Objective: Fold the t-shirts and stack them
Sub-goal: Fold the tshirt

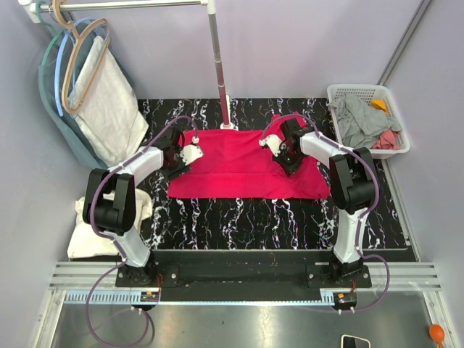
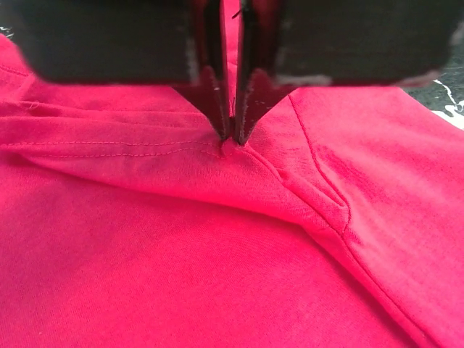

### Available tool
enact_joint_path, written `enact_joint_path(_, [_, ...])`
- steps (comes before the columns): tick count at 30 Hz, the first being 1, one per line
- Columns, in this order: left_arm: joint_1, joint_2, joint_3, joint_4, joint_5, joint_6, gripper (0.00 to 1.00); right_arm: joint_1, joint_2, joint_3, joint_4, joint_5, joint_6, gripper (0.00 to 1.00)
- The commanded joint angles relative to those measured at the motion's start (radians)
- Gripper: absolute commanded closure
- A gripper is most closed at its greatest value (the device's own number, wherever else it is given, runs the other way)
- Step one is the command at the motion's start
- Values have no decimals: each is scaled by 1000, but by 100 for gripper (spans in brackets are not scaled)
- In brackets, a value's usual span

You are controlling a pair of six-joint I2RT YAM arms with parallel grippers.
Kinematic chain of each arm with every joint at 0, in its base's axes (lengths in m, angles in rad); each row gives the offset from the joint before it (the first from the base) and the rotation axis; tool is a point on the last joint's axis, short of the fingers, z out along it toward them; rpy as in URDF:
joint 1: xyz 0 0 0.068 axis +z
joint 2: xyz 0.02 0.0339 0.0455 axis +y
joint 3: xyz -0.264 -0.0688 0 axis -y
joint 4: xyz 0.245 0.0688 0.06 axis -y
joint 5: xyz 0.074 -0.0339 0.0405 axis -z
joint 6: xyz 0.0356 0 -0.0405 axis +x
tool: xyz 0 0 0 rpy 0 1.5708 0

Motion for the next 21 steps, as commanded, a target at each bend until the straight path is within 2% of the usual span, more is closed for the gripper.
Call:
enact_joint_path(1, [-1,2,-5,27,-16,4,37,11,2,32,13,-9,4,97])
enact_joint_path(3, [-1,4,-1,28,-14,2,37,16,2,43,7,-1,2,100])
enact_joint_path(13, [-1,1,-5,31,-20,6,37,28,7,166,-59,46,-19,100])
enact_joint_path(21, [-1,2,-3,36,-23,6,38,40,74,258,-79,95,-49,100])
